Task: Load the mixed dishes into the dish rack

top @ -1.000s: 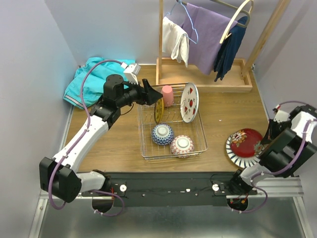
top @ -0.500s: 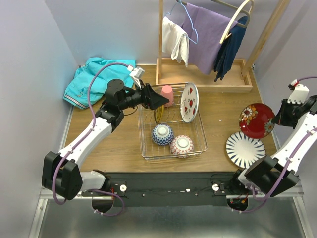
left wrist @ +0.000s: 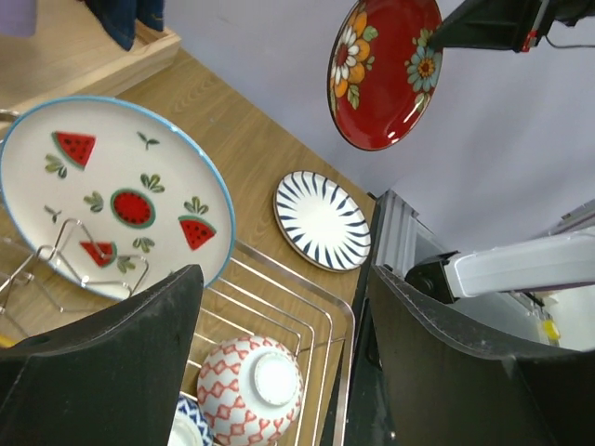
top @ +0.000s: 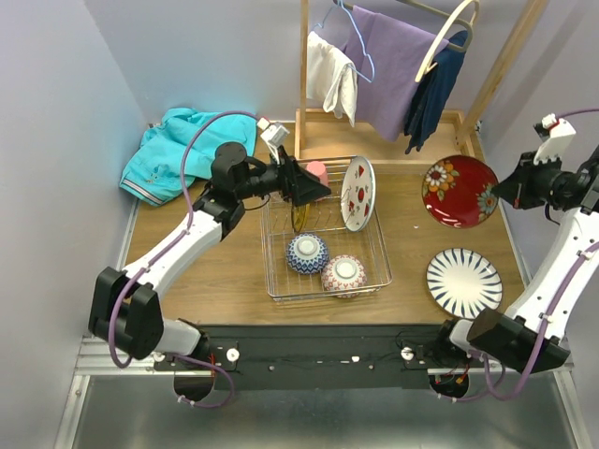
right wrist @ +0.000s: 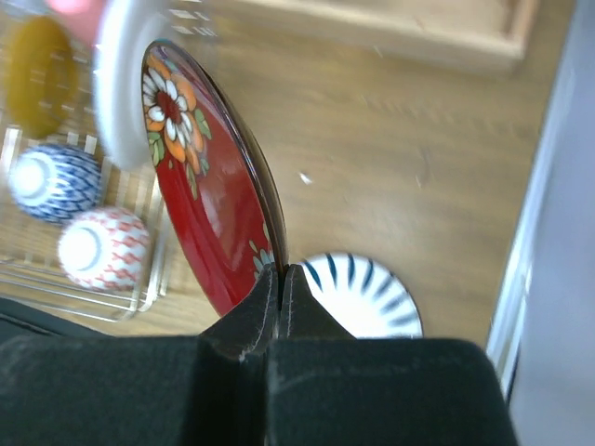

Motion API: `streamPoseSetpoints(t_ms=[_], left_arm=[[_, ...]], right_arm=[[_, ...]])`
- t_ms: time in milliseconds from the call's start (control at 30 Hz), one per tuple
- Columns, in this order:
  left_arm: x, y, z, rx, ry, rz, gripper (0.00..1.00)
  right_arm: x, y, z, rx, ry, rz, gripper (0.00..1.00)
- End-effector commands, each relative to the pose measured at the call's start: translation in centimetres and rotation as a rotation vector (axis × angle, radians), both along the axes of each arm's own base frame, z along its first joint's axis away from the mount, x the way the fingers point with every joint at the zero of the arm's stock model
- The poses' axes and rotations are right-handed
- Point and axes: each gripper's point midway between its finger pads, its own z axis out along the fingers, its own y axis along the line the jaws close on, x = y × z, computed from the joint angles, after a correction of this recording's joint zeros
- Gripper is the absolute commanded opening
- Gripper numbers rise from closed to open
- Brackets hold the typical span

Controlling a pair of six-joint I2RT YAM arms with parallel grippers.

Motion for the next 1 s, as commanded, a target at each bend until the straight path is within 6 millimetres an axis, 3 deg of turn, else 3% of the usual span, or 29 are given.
streamPoseSetpoints(t_ms=[0, 67, 133, 167, 200, 300, 667, 767, 967], left_arm=[[-0.4, -2.6, 3.5, -0.072, -0.119, -0.154, 0.81], [-0.3, -4.2, 2.9, -0.058, -0.133, -0.204, 0.81], [-0.1, -5.2, 3.8, -0.065, -0.160, -0.229, 0.82], [0.2, -6.2, 3.0, -0.060, -0.141, -0.243, 0.82], [0.5, -6.7, 3.7, -0.072, -0.161, -0.249, 0.86], [0.8, -8.5, 3.6, -0.069, -0.171, -0.274, 0.87], [0.4, -11.7, 2.1, -0.068, -0.151, -0.321, 0.87], [0.7, -12.2, 1.9, -0.068, -0.140, -0.320, 0.83], [0.8, -12.3, 2.9, -0.094, -0.147, -0.322, 0.49]], right_arm=[[0.4, 5.3, 3.7, 0.183, -0.084, 0.165, 0.01], [0.6, 6.7, 4.2, 0.251, -0.072, 0.199, 0.00], [0.8, 7.4, 4.0, 0.272, -0.063, 0.221, 0.00], [0.7, 8.2, 4.1, 0.281, -0.060, 0.233, 0.00], [0.8, 8.5, 4.0, 0.285, -0.057, 0.237, 0.00], [1.0, 9.6, 3.4, 0.291, -0.033, 0.262, 0.00], [2.2, 11.7, 3.0, 0.283, -0.003, 0.293, 0.00], [2.3, 12.1, 2.6, 0.277, 0.013, 0.300, 0.00], [2.7, 12.8, 1.1, 0.267, 0.039, 0.290, 0.01]])
